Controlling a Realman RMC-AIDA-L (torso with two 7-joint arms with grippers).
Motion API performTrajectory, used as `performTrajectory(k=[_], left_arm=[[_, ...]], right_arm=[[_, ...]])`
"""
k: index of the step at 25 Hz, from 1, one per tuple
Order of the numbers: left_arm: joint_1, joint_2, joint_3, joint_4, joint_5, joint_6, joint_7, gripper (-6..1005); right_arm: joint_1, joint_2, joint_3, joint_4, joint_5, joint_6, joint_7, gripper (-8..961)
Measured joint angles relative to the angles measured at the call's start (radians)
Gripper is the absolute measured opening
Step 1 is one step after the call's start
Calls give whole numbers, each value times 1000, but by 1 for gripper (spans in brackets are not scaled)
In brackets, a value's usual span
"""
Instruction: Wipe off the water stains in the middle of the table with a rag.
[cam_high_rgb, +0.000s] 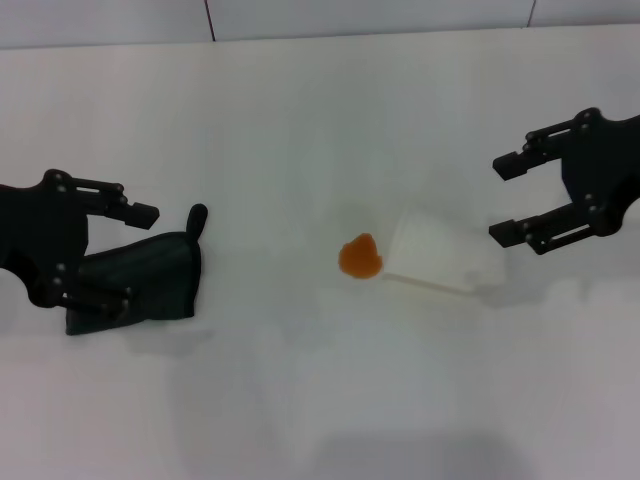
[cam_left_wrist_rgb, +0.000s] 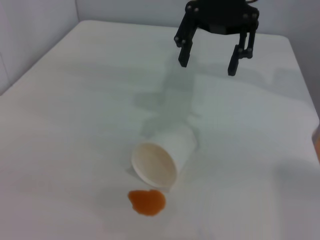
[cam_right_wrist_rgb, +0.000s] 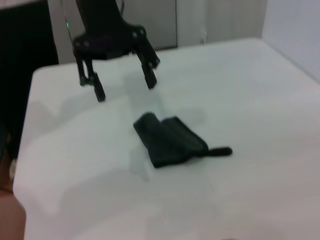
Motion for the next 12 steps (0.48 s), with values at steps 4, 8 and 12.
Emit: performTrajectory(k=[4,8,12], left_arm=[[10,3,-1,9,8,4,-1,815],[57,3,-1,51,12,5,1,815],[102,5,-1,72,14,11,-1,816]], right_arm=[[25,3,-67,-36,-71,20,102,741],[73,5,-118,-29,-147,46,176,740],[143,6,-156,2,-218,54,248,740]])
